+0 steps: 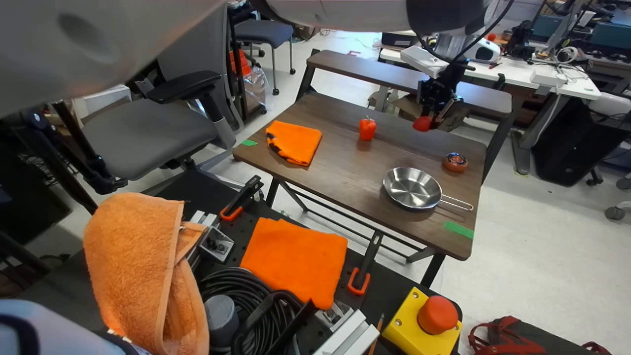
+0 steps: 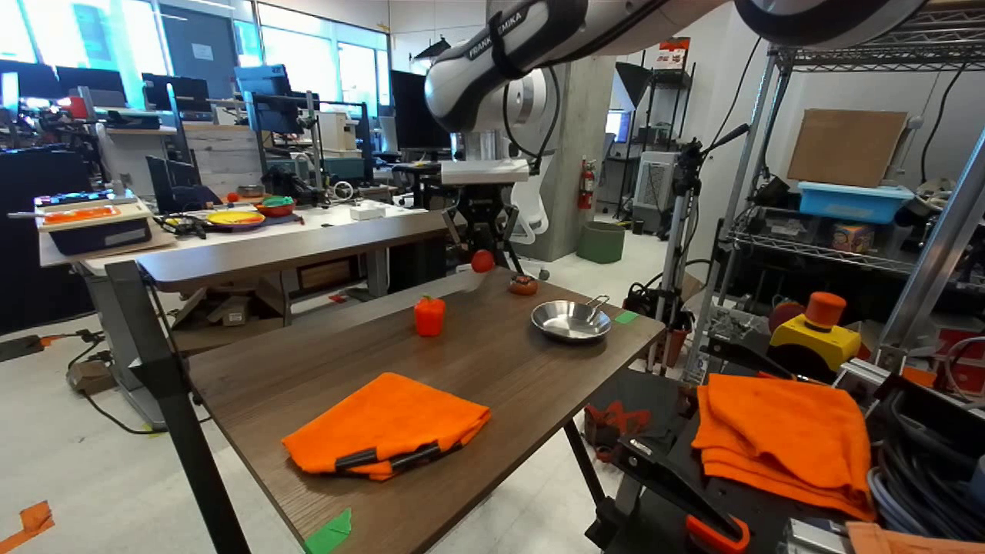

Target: Put the orange ball onto the metal plate

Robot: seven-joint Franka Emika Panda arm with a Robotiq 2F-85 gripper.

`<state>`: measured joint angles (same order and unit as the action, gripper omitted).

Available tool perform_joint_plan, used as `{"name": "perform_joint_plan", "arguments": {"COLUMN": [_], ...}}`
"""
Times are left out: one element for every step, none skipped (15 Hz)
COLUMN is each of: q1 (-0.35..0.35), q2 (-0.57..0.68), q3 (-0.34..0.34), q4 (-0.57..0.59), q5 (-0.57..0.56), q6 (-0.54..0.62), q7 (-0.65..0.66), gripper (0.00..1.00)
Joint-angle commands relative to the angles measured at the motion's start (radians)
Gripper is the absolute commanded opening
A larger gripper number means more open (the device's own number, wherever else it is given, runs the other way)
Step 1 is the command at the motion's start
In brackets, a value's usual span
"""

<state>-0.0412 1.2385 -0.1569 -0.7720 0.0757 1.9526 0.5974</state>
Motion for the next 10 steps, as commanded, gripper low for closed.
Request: {"name": "perform_joint_plan", "arguments": {"q1": [0.019, 0.023, 0.025, 0.028, 0.027, 0.026, 0.023, 0.016, 0.007, 0.000], "q2": [-0.081, -0.098, -0.110, -0.121, -0.133, -0.148, -0.164, -0.182, -0.207, -0.226], "q3": [-0.001, 0.001, 0.003, 0.004, 0.009, 0.013, 0.019, 0.029, 0.041, 0.049], "q4": [-0.200, -0.253, -0.304, -0.348, -0.395, -0.441, -0.487, -0.532, -0.575, -0.614], "q5": [-0.006, -0.005, -0.002, -0.002, 0.002, 0.004, 0.008, 0.015, 0.025, 0.033], "q6": [0.107, 0.145, 0.186, 0.220, 0.261, 0.304, 0.355, 0.402, 0.452, 0.491], "q7": [-0.030, -0.037, -0.045, -0.054, -0.070, -0.089, -0.112, -0.135, -0.163, -0.190], "gripper": [0.19, 0.19, 0.19, 0.19, 0.19, 0.19, 0.19, 0.19, 0.19, 0.19]}}
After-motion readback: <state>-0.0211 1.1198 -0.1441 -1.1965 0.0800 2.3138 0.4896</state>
